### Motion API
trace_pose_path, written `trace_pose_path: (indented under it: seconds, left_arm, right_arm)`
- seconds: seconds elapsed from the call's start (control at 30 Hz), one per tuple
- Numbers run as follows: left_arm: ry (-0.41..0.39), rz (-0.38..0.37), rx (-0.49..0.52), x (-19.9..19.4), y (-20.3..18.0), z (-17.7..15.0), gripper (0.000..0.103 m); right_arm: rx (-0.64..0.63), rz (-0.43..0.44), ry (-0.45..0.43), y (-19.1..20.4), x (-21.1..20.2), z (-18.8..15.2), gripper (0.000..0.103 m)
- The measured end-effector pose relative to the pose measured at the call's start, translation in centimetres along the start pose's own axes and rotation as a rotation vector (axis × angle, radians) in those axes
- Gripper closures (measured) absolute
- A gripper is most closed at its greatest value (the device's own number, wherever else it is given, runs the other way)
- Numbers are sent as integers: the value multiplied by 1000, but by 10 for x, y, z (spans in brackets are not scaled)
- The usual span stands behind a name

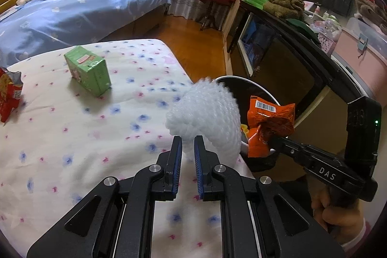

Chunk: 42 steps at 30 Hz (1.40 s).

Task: Collect trash
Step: 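Carry the white foam net and orange packet in both grippers toward the bin, then lower the white foam net and orange packet into the bin opening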

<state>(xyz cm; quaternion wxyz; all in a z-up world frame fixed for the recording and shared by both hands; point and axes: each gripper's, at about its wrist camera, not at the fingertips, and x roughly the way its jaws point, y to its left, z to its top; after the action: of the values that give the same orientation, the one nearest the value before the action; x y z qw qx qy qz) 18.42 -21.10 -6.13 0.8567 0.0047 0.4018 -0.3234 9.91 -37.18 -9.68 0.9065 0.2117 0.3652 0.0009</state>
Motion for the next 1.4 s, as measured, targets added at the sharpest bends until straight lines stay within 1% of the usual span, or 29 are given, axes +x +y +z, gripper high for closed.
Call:
trace_pose_path:
  seconds: [0.03,0.07,0.3,0.5,0.57,0.63,0.7,0.73,0.77,0.8,0.83,0.97,1.03,1.07,1.23,1.4]
  left_arm:
    - [3,-2,1,1,-1,0,102]
    - [8,-6,1,2,-2,0,102]
    - [31,-13,5,12,-10,-2,102]
    - [33,-51,-18,11,-9,0,102]
    - [32,-49,-26,12,-8,3,102]
    - [35,-46,-27,15,-8,6,99]
    - [36,-37,-25,20,-10,10,87]
    - [37,-34,-24,22,-11,12,83]
    - [39,-32,-23,24,-12,14,76]
    - [38,-33,-20,26,-14,15,72]
    - [37,-35,-16,29,-16,17,72]
    - [47,-6,12,44,-22,21,73]
    - [57,-7,14,50,-23,23,82]
    - [63,-6,22,53,-24,22,90]
    - [54,1,55,53,-30,20,93]
    - [40,-15,67,46,-37,20,94]
  right_arm:
    - [2,-2,-1,-2,-1,0,95]
    - [5,-4,-2,-4,-2,0,95]
    - [15,-9,-1,-9,-2,-3,95]
    - [15,-5,3,-11,3,-1,95]
    - [16,-5,-2,-12,2,-1,95]
    - [17,-5,-3,-13,2,-1,95]
    - [20,-5,-4,-15,1,0,95]
    - [22,-6,-4,-16,2,0,95]
    - [23,-7,-6,-16,1,0,95]
    - [26,-9,-6,-18,1,0,95]
    - [29,-11,-7,-19,0,0,95]
    - [40,-19,-8,-26,-1,1,95]
    - [46,-23,-9,-29,-1,1,95]
    - [48,-23,-9,-30,-1,2,95]
    - [56,-27,-15,-35,-4,2,95]
    - [60,-29,-22,-37,-7,2,95]
